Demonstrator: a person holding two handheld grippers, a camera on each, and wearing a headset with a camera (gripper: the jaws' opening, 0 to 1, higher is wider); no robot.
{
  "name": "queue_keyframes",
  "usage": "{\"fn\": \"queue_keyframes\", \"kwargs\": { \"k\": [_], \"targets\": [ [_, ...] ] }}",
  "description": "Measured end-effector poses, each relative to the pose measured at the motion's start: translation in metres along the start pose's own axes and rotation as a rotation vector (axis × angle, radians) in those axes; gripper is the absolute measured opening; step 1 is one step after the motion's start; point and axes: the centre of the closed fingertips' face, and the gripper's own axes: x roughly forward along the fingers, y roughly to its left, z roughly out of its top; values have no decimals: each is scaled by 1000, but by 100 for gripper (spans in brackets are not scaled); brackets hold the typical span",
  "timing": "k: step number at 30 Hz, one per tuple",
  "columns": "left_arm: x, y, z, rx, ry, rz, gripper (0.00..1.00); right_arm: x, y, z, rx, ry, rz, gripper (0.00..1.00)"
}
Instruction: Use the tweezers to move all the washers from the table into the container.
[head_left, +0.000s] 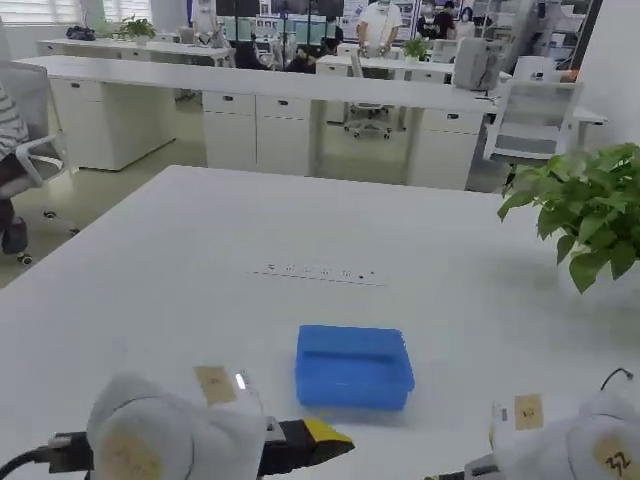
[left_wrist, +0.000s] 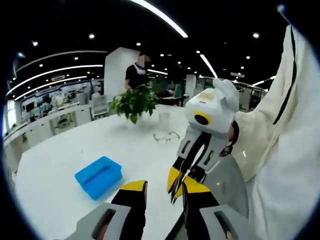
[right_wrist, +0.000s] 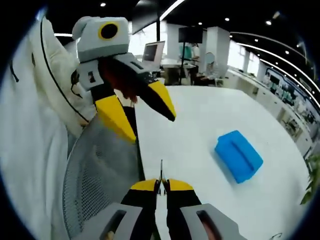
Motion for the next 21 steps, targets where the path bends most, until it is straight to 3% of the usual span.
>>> {"fn": "queue_keyframes", "kwargs": {
  "k": [2, 5, 7, 8, 10, 12, 17, 21],
  "targets": [
    [-1, -6, 7, -18, -4, -71, 27, 1, 7, 3, 20, -2, 35, 3],
    [-3, -14, 12, 2, -5, -146, 13, 2, 14, 8, 12, 0, 46, 3],
    [-4, -23, 8, -1, 21, -226, 15, 5, 20, 11, -2, 8, 63, 3],
    [-6, -29, 2, -20, 58, -269, 18, 6, 22, 12, -3, 12, 68, 3],
    [-7, -32, -2, 8, 70, -312, 14, 11, 27, 13, -12, 21, 84, 3],
    [-7, -33, -5, 18, 83, -326, 9, 15, 31, 14, -29, 33, 90, 3],
    [-5, -32, -17, 32, 124, -370, 7, 22, 37, 18, -45, 34, 104, 3],
    [-5, -31, -17, 44, 121, -378, 2, 24, 37, 18, -72, 47, 116, 3]
  ]
}}
